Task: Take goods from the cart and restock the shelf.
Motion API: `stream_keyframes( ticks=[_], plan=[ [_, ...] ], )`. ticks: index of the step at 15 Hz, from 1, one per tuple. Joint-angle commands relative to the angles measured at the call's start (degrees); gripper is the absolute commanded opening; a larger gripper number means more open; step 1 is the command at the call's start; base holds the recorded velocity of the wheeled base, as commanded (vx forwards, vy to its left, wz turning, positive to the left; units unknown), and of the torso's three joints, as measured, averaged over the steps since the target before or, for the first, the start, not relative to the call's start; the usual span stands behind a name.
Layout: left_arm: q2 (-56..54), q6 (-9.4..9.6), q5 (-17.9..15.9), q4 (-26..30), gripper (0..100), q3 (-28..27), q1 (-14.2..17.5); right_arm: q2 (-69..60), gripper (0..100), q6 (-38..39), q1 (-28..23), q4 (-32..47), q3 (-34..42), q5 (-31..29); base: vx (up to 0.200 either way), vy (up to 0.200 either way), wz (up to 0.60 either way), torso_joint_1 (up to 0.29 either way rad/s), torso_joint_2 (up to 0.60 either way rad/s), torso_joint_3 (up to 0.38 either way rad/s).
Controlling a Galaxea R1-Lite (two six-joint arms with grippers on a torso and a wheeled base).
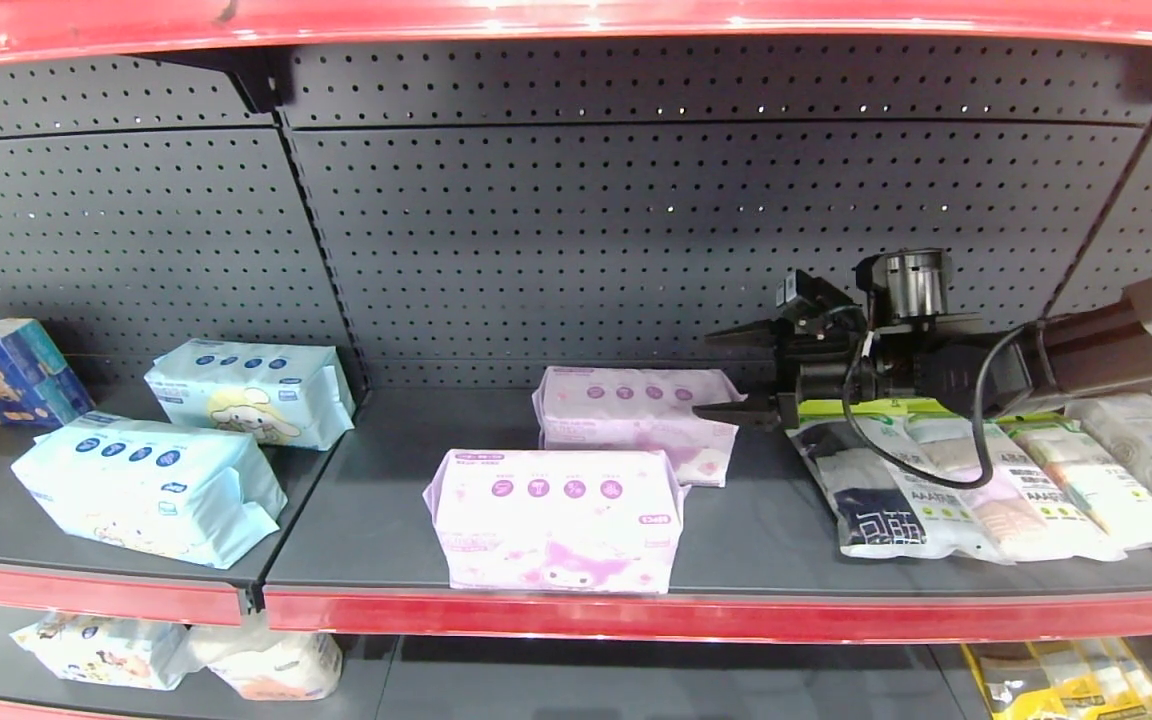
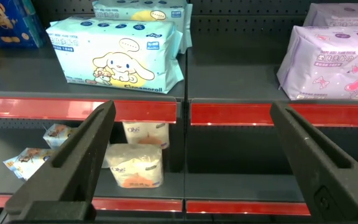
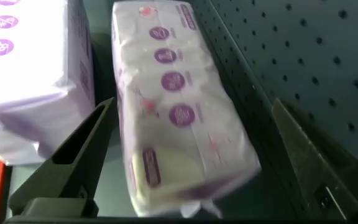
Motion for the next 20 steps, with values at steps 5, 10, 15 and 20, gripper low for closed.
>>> stream_keyframes(
  ticks=[5,10,15,20],
  plan=[
    [0.07,-0.01,0.01,0.0,100,0.0,0.02,-10.56,100,12.8,-5.09,-0.15,9.37,-1.12,0.0,0.0,0.0,0.0,0.0,0.0],
    [0.07,-0.01,0.01,0.0,100,0.0,0.02,-14.26,100,20.19,-10.02,0.2,13.67,-4.2,0.0,0.0,0.0,0.0,0.0,0.0],
    [0.07,-0.01,0.01,0.0,100,0.0,0.02,-16.63,100,33.63,-10.02,-0.32,15.43,-16.68,0.0,0.0,0.0,0.0,0.0,0.0],
    [0.07,-0.01,0.01,0.0,100,0.0,0.02,-16.45,100,46.82,-7.2,-0.24,15.87,-31.71,0.0,0.0,0.0,0.0,0.0,0.0]
  ],
)
